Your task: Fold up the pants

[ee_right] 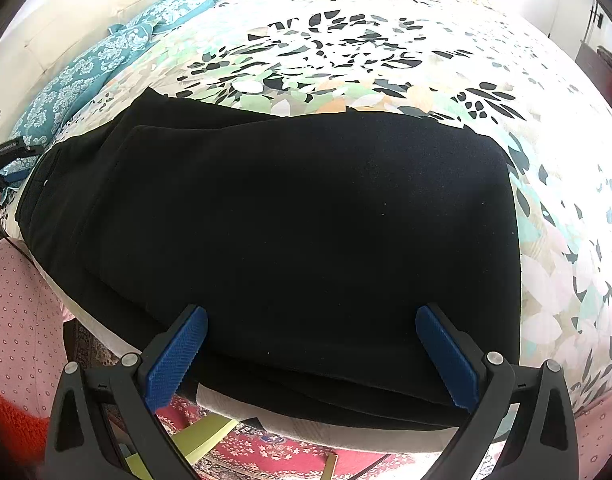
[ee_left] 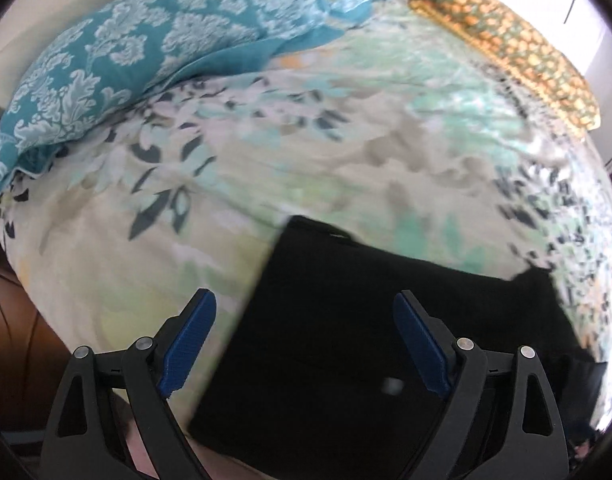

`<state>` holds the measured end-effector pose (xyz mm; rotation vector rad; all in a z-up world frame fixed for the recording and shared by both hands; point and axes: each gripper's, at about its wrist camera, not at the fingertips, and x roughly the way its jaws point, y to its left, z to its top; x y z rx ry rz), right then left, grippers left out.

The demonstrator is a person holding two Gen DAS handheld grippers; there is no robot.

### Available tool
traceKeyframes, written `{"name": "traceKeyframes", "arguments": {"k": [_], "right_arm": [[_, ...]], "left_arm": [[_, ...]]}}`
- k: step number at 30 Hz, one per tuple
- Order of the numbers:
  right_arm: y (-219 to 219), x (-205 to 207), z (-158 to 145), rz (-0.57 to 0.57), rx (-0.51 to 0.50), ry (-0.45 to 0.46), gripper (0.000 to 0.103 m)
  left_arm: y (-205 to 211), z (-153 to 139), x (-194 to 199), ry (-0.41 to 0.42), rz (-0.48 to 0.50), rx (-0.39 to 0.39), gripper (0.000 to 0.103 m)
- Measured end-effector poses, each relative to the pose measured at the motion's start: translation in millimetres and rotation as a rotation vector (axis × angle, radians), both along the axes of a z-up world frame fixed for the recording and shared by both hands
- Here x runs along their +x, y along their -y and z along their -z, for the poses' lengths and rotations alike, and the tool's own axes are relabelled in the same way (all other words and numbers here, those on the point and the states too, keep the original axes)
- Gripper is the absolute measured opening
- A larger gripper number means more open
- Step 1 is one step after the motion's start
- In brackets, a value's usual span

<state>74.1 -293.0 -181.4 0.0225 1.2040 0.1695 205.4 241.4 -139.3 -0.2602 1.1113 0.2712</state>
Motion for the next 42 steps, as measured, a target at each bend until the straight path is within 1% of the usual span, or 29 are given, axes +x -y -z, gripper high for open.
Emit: {"name": "traceKeyframes", "arguments": {"k": [2, 6, 8, 10, 11, 14, 15, 16, 17, 18, 19, 20, 22, 24, 25, 28, 29, 31, 32, 34, 36, 39, 40, 41, 42], "right_arm": [[0, 0, 0, 0.000, -0.001, -0.001, 0.103], [0, 0, 0, 0.001, -0.005, -0.002, 0.103], [-1, 1, 0, 0.002, -0.006, -0.002, 0.103], [-1, 1, 0, 0.001, -0.006, -0.002, 0.103], [-1, 1, 0, 0.001, -0.006, -0.002, 0.103], [-1, 0, 0, 0.000, -0.007, -0.001, 0.103], [-1, 1, 0, -0.001, -0.007, -0.002, 0.103], [-1, 1, 0, -0.001, -0.007, -0.003, 0.103], [-1, 1, 0, -0.001, -0.008, -0.003, 0.103], [-1, 1, 0, -0.001, -0.007, -0.003, 0.103], [-1, 1, 0, -0.001, -0.007, -0.002, 0.103], [-1, 1, 0, -0.002, -0.008, -0.002, 0.103], [-1, 1, 0, -0.003, -0.009, -0.001, 0.103], [-1, 1, 0, -0.003, -0.010, 0.000, 0.103], [-1, 2, 0, -0.004, -0.011, 0.000, 0.103], [-1, 3, 0, -0.005, -0.015, -0.001, 0.103], [-2, 3, 0, -0.005, -0.015, 0.000, 0.103], [-2, 4, 0, -0.005, -0.015, 0.001, 0.103], [-2, 3, 0, -0.005, -0.015, 0.002, 0.103], [-2, 4, 0, -0.006, -0.015, 0.003, 0.103], [-2, 3, 0, -0.006, -0.015, 0.003, 0.103], [-3, 3, 0, -0.009, -0.016, 0.005, 0.103], [-3, 3, 0, -0.009, -0.016, 0.005, 0.103], [-3, 2, 0, -0.009, -0.016, 0.005, 0.103], [-3, 2, 0, -0.010, -0.015, 0.006, 0.103]], "left_arm": [[-10, 8, 2, -0.022, -0.015, -0.024, 0.091], [-18, 37, 7, -0.093, 0.000, -0.176, 0.097], [-13, 47, 8, -0.109, 0.016, -0.218, 0.098], [-13, 53, 6, -0.105, 0.010, -0.239, 0.102], [-17, 57, 4, -0.099, -0.002, -0.273, 0.103], [-23, 60, 3, -0.094, -0.011, -0.344, 0.101], [-24, 58, 4, -0.094, -0.001, -0.349, 0.090], [-22, 55, 3, -0.077, 0.021, -0.368, 0.073], [-21, 51, 2, -0.060, 0.049, -0.402, 0.053], [-20, 47, 1, -0.052, 0.051, -0.388, 0.036], [-19, 42, -1, -0.042, 0.055, -0.381, 0.029], [-19, 36, -5, -0.028, 0.050, -0.398, 0.023], [-18, 25, -12, -0.008, 0.030, -0.420, 0.021], [-9, 2, -18, 0.033, 0.029, -0.431, 0.020], [1, -14, -21, 0.060, 0.042, -0.441, 0.020], [32, -46, -22, 0.118, 0.099, -0.470, 0.019], [50, -60, -23, 0.137, 0.129, -0.478, 0.018], [78, -72, -21, 0.152, 0.176, -0.485, 0.018], [100, -79, -22, 0.156, 0.211, -0.477, 0.018], [132, -80, -21, 0.154, 0.258, -0.454, 0.018], [169, -76, -20, 0.150, 0.313, -0.404, 0.018], [223, -60, -15, 0.098, 0.398, -0.390, 0.018], [234, -57, -14, 0.087, 0.417, -0.373, 0.019], [256, -51, -15, 0.069, 0.456, -0.327, 0.019], [269, -46, -17, 0.057, 0.483, -0.297, 0.019]]}}
